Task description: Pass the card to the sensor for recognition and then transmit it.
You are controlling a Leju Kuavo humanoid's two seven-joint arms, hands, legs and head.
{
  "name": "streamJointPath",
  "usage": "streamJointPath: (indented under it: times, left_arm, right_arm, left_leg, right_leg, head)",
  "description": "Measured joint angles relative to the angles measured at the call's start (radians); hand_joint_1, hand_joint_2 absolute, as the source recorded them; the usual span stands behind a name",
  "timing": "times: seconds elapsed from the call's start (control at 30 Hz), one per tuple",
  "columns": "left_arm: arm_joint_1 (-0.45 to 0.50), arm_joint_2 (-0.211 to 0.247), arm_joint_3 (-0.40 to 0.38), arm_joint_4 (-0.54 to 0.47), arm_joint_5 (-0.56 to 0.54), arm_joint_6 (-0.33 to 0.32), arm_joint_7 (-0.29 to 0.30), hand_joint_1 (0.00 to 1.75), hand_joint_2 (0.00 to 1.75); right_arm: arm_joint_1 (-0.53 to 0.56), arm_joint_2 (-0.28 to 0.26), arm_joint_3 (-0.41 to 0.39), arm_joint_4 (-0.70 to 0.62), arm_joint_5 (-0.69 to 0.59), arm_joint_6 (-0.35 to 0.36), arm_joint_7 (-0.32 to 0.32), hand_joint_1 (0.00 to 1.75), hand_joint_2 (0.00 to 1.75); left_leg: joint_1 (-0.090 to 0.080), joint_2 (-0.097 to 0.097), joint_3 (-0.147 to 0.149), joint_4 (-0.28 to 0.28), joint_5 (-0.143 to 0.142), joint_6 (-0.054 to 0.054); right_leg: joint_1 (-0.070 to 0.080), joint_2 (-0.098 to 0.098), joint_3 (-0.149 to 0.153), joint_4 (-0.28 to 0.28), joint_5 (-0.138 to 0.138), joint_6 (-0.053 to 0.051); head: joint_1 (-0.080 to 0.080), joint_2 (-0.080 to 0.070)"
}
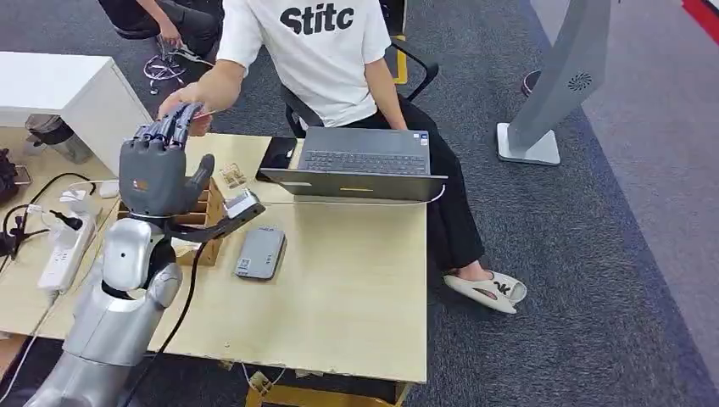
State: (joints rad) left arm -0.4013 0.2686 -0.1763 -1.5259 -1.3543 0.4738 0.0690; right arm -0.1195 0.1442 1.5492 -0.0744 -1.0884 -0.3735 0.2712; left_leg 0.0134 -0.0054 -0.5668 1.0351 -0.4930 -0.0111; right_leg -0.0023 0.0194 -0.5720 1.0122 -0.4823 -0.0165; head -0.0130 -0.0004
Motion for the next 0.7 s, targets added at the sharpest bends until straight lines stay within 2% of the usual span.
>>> streamJointPath:
  times: [0.27,0.33,0.57,0.7]
  left_arm:
    - [0.078,0.01,-0.005,-0.052,0.0,0.029,0.001,0.0,1.75]
    - [0.105,0.019,-0.005,-0.074,0.025,0.011,0.001,0.0,1.75]
    - [0.229,0.098,0.014,-0.19,0.228,-0.263,-0.018,0.0,1.75]
    - [0.32,0.181,0.056,-0.273,0.306,-0.387,-0.026,0.0,1.75]
  right_arm:
    - [0.001,0.0,0.0,0.0,-0.013,0.0,-0.006,0.0,1.75]
    - [0.001,0.0,0.0,0.0,-0.022,-0.001,-0.011,0.0,1.75]
    - [0.004,0.0,-0.002,0.0,-0.069,-0.001,-0.024,0.0,1.75]
    - [0.005,0.0,-0.006,0.001,-0.093,-0.001,-0.028,0.0,1.75]
  left_leg:
    - [0.0,0.0,0.0,0.0,0.0,0.0]
    - [0.0,0.0,0.0,-0.001,0.0,0.0]
    - [0.0,0.0,-0.001,-0.001,0.0,0.0]
    - [0.0,0.003,-0.001,-0.001,-0.001,-0.002]
  right_leg:
    - [0.0,0.0,0.0,0.0,0.0,0.0]
    - [0.0,0.0,0.0,0.0,0.0,0.0]
    - [0.0,0.0,-0.001,0.0,0.0,0.0]
    - [0.0,0.004,-0.002,0.001,0.0,0.0]
  head:
    - [0.0,0.0]
    - [0.0,0.0]
    - [0.0,0.0]
    - [0.0,0.0]
